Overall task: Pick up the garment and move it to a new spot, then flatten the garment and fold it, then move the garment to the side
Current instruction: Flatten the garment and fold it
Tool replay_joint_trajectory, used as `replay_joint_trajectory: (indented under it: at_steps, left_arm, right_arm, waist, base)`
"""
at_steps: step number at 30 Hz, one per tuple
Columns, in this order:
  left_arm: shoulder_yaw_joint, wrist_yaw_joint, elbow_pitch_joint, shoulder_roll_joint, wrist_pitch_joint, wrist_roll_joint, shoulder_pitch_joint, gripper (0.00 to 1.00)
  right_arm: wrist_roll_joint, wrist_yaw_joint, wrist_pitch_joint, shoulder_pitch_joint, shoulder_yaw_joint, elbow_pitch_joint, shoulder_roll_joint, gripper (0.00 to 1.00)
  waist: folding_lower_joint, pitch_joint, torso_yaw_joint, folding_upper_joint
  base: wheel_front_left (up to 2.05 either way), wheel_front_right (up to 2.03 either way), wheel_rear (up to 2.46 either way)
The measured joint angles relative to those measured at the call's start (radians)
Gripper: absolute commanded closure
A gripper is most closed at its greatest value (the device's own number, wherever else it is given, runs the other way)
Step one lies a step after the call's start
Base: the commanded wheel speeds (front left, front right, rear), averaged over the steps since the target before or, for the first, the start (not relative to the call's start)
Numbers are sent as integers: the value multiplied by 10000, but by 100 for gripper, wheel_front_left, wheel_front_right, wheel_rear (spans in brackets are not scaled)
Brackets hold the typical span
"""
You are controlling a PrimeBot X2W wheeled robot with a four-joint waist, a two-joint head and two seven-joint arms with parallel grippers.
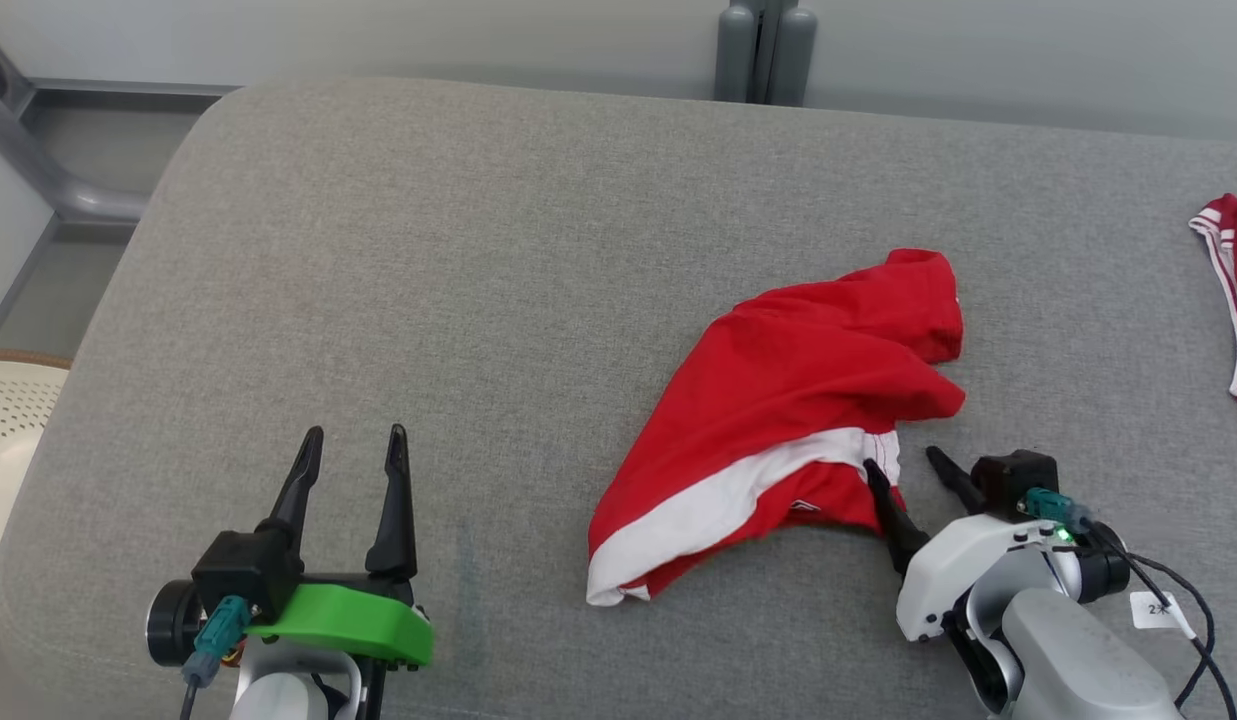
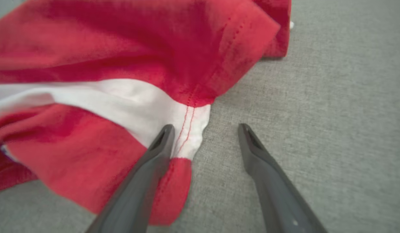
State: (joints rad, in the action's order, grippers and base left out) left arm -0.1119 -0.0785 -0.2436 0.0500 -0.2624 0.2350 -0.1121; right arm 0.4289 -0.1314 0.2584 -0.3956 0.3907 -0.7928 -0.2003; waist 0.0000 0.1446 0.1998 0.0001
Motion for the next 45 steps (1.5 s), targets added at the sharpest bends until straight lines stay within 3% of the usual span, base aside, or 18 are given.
replay_joint_trajectory:
  at_steps: [1, 2, 3, 9, 13, 25, 32, 36, 37, 38, 39, 45]
  left_arm:
    - [-23, 10, 0, 0, 0, 4, -9, 0]
    - [-40, 12, -2, 0, 0, 13, -15, 0]
    - [-52, 38, -2, 0, 0, 17, -17, 0]
    - [-31, 128, 0, 0, 0, 94, -16, 0]
    - [-6, 138, -2, -2, 0, 104, 11, 0]
    - [67, 127, -109, -2, 0, 115, 217, 0]
    - [12, 127, -159, -4, 0, 153, 296, 0]
    - [59, 86, -184, -6, 0, 102, 295, 0]
    - [65, 67, -211, -4, 0, 92, 294, 0]
    - [67, 36, -232, -6, 0, 84, 291, 0]
    - [61, 33, -244, -4, 0, 75, 290, 0]
    - [42, 2, -263, -6, 0, 42, 285, 0]
  right_arm:
    - [142, 4, -10, -52, 140, -211, 52, 49]
    - [259, 8, 2, -124, 222, -328, 69, 80]
    - [431, 8, 27, -239, 337, -454, 75, 100]
    - [907, -6, 67, -474, 761, -610, -6, 100]
    - [803, -2, 58, -429, 255, 322, -374, 100]
    - [-466, -2, 58, 2110, -2993, 4280, -700, 100]
    - [-869, 0, 58, 3872, -4853, 4800, -257, 100]
    - [-1024, 0, 58, 4299, -5260, 4638, -42, 100]
    - [-1091, 0, 58, 4339, -5264, 4589, 2, 76]
    - [-1166, 0, 58, 4335, -5287, 4581, 15, 18]
    - [-1193, 0, 58, 4303, -5311, 4612, 23, 0]
    - [-1513, 0, 58, 4004, -5386, 5471, 36, 0]
  waist:
    - [0, 30, 42, 0]
    - [0, 50, 71, 0]
    - [0, 74, 101, 0]
    - [0, 68, 47, 0]
    - [0, -17, -175, 0]
    - [0, -386, -1232, 0]
    - [0, -553, -1730, 0]
    - [0, -593, -1914, 0]
    - [0, -597, -1952, 0]
    - [0, -598, -1983, 0]
    - [-1, -599, -2005, 0]
    - [0, -649, -2015, 0]
  base:
    - [0, 0, 0]
    - [0, 0, 0]
    - [0, 0, 0]
    - [0, 0, 0]
    - [0, 0, 0]
    - [0, 0, 0]
    - [0, 0, 0]
    - [0, 0, 0]
    - [0, 0, 0]
    - [0, 0, 0]
    - [0, 0, 0]
    - [0, 0, 0]
